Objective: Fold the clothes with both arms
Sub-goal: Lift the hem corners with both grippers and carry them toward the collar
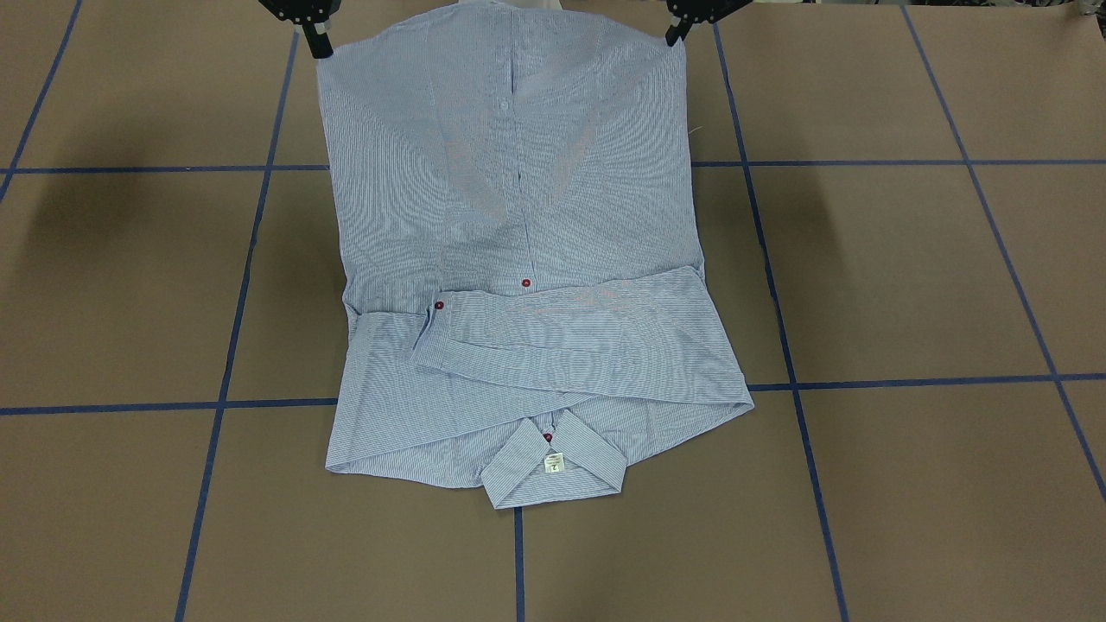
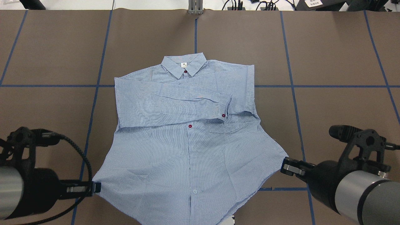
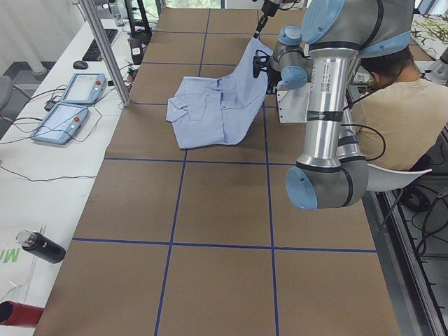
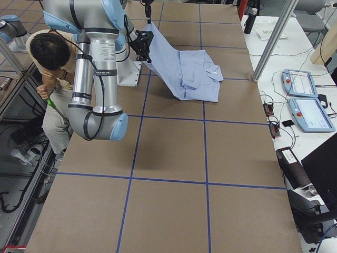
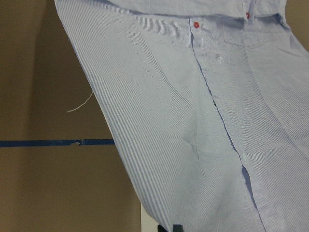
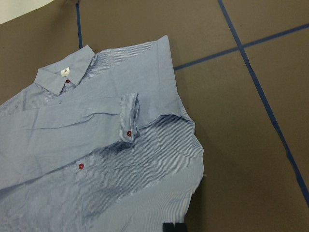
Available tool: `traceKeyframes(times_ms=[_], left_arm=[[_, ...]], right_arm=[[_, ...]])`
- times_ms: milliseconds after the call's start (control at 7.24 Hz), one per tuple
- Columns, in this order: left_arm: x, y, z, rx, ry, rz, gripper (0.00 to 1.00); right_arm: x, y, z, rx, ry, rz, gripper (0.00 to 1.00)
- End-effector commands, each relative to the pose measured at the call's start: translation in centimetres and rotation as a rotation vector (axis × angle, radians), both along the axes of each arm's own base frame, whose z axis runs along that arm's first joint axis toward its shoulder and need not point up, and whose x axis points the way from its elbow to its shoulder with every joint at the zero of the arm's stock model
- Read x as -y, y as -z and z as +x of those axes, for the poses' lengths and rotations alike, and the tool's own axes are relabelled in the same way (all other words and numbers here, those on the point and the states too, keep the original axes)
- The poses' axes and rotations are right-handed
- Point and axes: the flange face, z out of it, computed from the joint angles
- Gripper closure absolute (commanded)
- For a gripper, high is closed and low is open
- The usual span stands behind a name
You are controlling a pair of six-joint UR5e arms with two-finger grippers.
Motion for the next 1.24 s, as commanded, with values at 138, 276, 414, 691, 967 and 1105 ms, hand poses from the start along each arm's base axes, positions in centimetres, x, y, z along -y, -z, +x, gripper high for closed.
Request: traceKeyframes(times_ms=[138, 276, 414, 691, 967, 1105], left_arm=[[15.4, -1.8, 2.7, 0.165, 0.218, 0.100, 1.00], [17.7, -2.4, 2.1, 0.199, 0.259, 0.112, 1.00], [19.5, -2.9, 3.2, 0.235, 0.296, 0.120, 1.00], [23.5, -3.2, 7.1, 0.280, 0.340, 0.132, 1.00], [27.3, -8.0, 10.9, 0.287, 0.365, 0.157, 1.00], [28.5, -9.5, 12.2, 0.312, 0.334, 0.197, 1.00]], right_arm=[[11.6, -1.3, -2.6, -0.123, -0.125, 0.017, 1.00], [15.2, -1.8, -3.9, -0.115, -0.159, 0.034, 1.00], [18.7, -3.0, -6.0, -0.145, -0.182, 0.018, 1.00], [24.0, -3.8, -7.7, -0.191, -0.197, 0.007, 1.00], [27.1, -6.6, -11.5, -0.171, -0.195, 0.028, 1.00], [28.0, -8.2, -12.7, -0.199, -0.173, 0.039, 1.00]])
